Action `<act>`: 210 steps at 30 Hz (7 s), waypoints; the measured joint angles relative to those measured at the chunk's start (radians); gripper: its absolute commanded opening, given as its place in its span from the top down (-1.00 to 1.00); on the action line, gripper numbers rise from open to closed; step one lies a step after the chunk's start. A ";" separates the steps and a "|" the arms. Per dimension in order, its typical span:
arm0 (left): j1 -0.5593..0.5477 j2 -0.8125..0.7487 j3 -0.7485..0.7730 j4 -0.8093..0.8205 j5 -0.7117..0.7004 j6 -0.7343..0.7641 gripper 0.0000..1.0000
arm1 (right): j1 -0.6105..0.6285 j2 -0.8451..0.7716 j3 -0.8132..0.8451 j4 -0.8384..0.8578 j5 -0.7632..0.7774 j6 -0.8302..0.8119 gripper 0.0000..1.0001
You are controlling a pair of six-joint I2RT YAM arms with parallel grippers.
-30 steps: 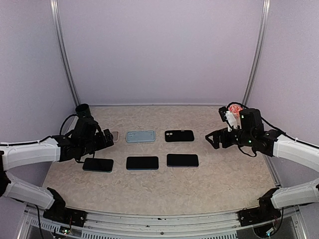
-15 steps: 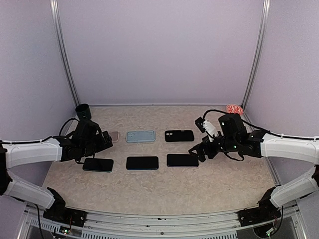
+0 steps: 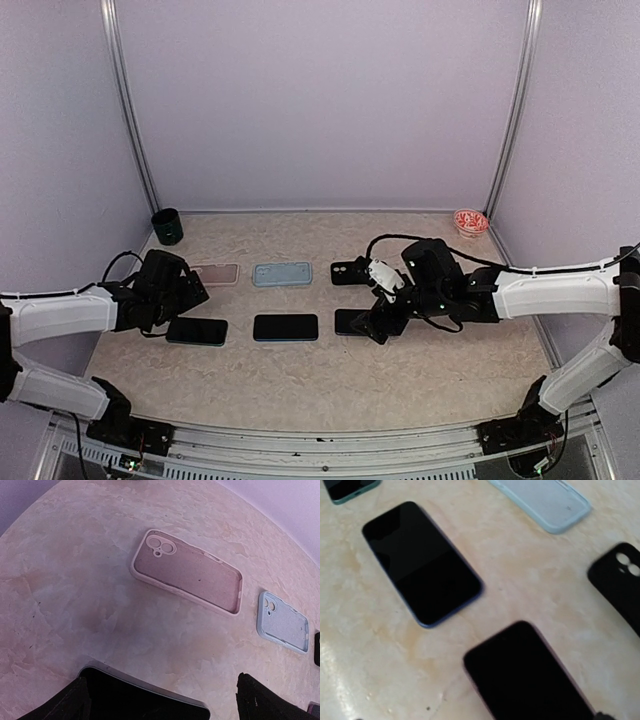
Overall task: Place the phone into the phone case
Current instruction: Pick up the phone at the center of the board, then pass from the right arm to the left
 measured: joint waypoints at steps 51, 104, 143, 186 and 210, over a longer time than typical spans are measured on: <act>-0.040 0.095 0.047 -0.056 -0.006 0.023 -0.98 | -0.141 0.282 0.117 -0.055 -0.134 -0.445 -0.96; -0.093 0.015 0.029 -0.014 0.013 -0.001 -0.98 | -0.204 0.421 0.194 -0.148 -0.189 -0.356 -0.83; -0.106 -0.011 0.033 -0.002 0.061 -0.004 -0.98 | -0.071 0.372 0.141 -0.148 -0.109 -0.185 -0.68; -0.244 0.122 0.108 0.201 0.267 0.103 -0.98 | 0.024 0.265 0.040 -0.119 0.165 -0.105 -0.23; -0.346 0.270 0.206 0.397 0.619 0.245 -0.76 | 0.159 0.050 -0.083 0.106 0.278 -0.218 -0.25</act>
